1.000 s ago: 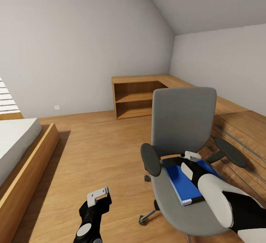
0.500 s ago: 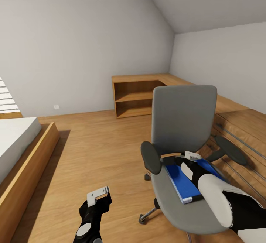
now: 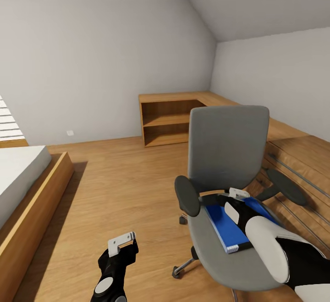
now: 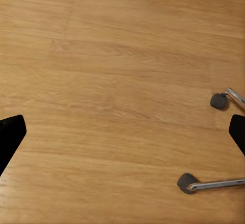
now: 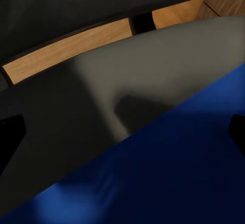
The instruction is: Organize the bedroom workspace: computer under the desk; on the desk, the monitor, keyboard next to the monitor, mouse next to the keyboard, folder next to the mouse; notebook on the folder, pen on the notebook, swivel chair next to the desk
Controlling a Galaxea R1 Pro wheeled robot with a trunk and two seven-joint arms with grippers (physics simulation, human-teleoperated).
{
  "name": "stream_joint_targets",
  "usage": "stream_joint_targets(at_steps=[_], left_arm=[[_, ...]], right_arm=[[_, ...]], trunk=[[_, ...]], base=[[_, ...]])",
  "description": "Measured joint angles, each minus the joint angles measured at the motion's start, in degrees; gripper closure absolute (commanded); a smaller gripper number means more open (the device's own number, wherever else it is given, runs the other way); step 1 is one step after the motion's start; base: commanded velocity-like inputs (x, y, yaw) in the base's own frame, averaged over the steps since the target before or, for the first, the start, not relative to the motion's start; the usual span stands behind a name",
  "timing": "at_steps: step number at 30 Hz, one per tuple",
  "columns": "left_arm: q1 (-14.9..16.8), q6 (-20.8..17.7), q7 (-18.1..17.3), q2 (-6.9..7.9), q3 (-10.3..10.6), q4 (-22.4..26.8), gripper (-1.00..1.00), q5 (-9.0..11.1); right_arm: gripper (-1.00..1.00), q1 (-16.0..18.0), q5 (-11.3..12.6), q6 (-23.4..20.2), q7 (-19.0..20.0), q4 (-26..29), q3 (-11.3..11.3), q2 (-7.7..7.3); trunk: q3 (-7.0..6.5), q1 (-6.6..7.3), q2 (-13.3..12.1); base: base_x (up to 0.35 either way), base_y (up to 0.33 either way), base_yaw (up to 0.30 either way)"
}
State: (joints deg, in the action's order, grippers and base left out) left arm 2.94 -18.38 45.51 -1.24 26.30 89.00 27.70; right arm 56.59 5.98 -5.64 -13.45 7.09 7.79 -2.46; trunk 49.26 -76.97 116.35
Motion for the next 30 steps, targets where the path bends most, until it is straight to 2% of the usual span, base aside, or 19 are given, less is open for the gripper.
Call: stream_joint_targets(at_steps=[10,19,30], left_arm=[[0.00,0.00,-0.01,0.00,0.06,-0.02,-1.00,0.04],[0.00,0.00,-0.01,0.00,0.09,-0.04,-1.00,0.08],[0.00,0.00,-0.01,0.00,0.09,-0.03,-1.00,0.09]], right_arm=[[-1.00,0.00,-0.07,-0.04,-0.59,0.00,0.00,0.00],[-1.00,0.00,-0.14,-0.01,-3.53,0.00,-0.10,0.24],[-1.00,0.00,-0.16,-0.01,-4.11,0.00,-0.14,0.27]], trunk=[[0.00,0.00,0.00],[0.00,0.00,0.00],[0.00,0.00,0.00]], base=[[0.000,0.000,0.000],[0.000,0.000,0.000],[0.000,0.000,0.000]])
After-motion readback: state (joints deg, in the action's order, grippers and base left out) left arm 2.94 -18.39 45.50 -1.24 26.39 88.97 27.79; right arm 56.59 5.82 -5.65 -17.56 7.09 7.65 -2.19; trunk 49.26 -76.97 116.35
